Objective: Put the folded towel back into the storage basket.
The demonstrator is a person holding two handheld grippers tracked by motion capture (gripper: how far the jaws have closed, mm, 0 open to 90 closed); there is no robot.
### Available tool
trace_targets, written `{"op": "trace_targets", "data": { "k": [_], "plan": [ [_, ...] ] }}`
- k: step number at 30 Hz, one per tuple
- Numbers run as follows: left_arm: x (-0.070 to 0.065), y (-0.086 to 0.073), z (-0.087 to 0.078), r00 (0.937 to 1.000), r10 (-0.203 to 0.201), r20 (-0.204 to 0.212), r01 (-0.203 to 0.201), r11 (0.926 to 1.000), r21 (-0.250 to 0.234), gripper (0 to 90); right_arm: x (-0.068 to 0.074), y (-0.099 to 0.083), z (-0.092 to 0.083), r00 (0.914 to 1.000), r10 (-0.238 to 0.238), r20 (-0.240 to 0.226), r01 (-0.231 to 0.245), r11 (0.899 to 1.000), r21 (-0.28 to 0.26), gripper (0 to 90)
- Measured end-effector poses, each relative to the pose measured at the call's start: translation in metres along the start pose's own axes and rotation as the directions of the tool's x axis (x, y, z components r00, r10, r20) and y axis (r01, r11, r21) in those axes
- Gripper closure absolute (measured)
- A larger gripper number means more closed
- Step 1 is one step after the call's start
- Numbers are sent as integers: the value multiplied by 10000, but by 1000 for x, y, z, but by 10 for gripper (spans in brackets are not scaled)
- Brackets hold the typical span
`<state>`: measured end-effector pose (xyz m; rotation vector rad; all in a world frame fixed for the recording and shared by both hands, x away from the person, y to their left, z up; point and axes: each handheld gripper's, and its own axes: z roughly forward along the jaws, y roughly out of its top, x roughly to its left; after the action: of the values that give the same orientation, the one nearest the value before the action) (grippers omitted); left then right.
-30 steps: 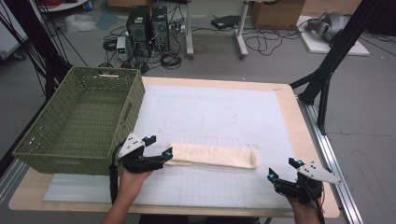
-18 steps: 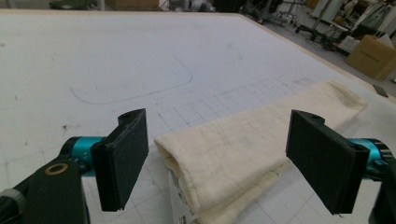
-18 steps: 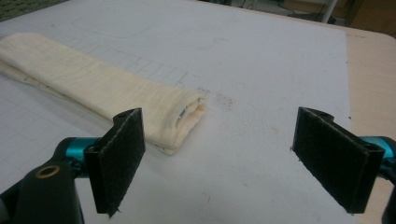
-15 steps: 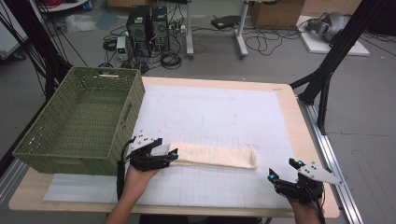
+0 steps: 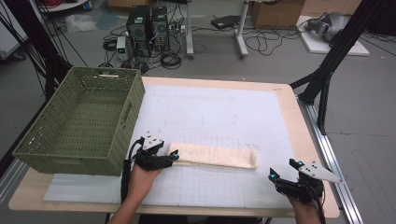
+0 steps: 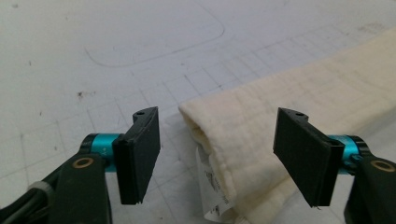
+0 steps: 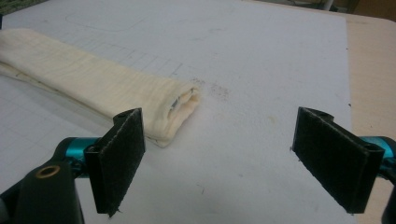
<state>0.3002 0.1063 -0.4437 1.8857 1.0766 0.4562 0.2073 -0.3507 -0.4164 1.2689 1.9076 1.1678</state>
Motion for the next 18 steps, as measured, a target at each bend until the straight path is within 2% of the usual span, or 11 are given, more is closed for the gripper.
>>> {"op": "trace_targets", "data": {
  "k": [4,7,8,12,15,18],
  "plan": [
    [3,-1,2,9992,-260,-290,267,9994,222,359,2,1,-1,10000,-57,-27,57,10000,-30,158],
    [1,-3,4,9998,-45,-214,58,9981,614,385,2,1,-2,10000,-49,-31,49,10000,-6,158],
    [1,-5,6,9998,-152,-142,160,9980,607,390,3,1,-1,10000,-14,-39,14,10000,21,158],
    [0,-5,6,9998,-161,-78,165,9982,579,419,2,1,-1,9999,-49,-158,48,10000,-58,158],
    [-2,-6,6,10000,-47,-24,49,9970,769,428,3,1,0,9997,-108,-197,106,9999,-112,158],
    [-3,-5,5,9996,-263,-80,269,9958,878,437,3,1,0,9997,-132,-207,131,9999,-72,158]
  ]
}}
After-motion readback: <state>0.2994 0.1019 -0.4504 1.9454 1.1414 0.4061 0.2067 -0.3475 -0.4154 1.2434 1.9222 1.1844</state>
